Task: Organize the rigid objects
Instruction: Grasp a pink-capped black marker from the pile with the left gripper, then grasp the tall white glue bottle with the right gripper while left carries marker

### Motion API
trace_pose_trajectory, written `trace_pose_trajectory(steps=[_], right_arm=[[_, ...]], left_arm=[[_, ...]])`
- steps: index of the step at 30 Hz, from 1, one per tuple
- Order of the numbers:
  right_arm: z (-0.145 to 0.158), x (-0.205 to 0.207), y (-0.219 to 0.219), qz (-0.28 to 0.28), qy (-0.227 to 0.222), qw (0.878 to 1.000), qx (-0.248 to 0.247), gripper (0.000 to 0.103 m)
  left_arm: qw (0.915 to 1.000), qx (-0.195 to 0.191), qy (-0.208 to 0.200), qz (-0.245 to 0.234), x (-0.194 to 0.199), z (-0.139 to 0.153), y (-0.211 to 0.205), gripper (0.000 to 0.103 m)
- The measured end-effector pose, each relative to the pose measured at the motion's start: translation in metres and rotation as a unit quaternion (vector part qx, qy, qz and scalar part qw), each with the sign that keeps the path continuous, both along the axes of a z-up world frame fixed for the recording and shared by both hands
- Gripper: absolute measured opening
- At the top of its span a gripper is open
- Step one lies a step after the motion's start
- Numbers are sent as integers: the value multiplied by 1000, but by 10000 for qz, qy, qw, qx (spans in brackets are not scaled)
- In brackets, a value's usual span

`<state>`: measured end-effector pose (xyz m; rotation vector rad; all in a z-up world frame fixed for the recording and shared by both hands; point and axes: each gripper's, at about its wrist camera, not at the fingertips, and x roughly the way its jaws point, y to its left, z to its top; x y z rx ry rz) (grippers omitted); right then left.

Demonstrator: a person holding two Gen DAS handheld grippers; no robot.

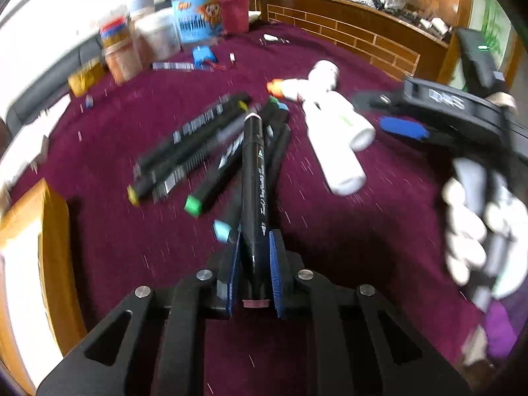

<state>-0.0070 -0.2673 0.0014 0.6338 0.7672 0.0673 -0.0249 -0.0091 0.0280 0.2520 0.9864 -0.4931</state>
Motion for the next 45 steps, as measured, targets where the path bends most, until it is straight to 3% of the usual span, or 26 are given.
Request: trace_pose_trajectory(steps=[4, 10, 17, 24, 27, 29, 33, 40, 43, 45], right_arm=[[1, 0, 1, 10, 5, 10000, -39, 63], [1, -1, 1, -6, -3, 10000, 6, 63], [0, -2, 1, -18, -8, 10000, 31, 63], [0, -2, 0, -21, -20, 10000, 71, 64], [0, -2, 1, -11, -32, 10000, 93, 65], [0, -2, 1, 21, -44, 9999, 94, 68], [1, -1, 2, 28, -44, 10000, 56, 68], [2, 0, 3, 44, -3, 10000, -26, 68], [10, -8, 8, -63, 149, 9992, -366, 68], [21, -19, 14, -33, -36, 9984, -568, 68]], left_arm=[[9973, -668, 209, 211, -17, 7, 24, 14], [9940, -938, 196, 530, -15, 12, 35, 18], [9956, -869, 200, 282, -22, 10, 17, 18], [9985, -470, 264, -70, -20, -13, -20, 24], [9992, -310, -148, -223, -22, -17, -34, 24], [9992, -232, -232, -245, -25, -16, -37, 14], [9977, -676, 48, -101, -21, -15, -22, 12], [9885, -1487, 102, 255, -34, 5, 16, 12], [9819, -1853, 93, 374, -42, 17, 38, 12], [9776, -2056, 63, 444, -47, 24, 51, 12]])
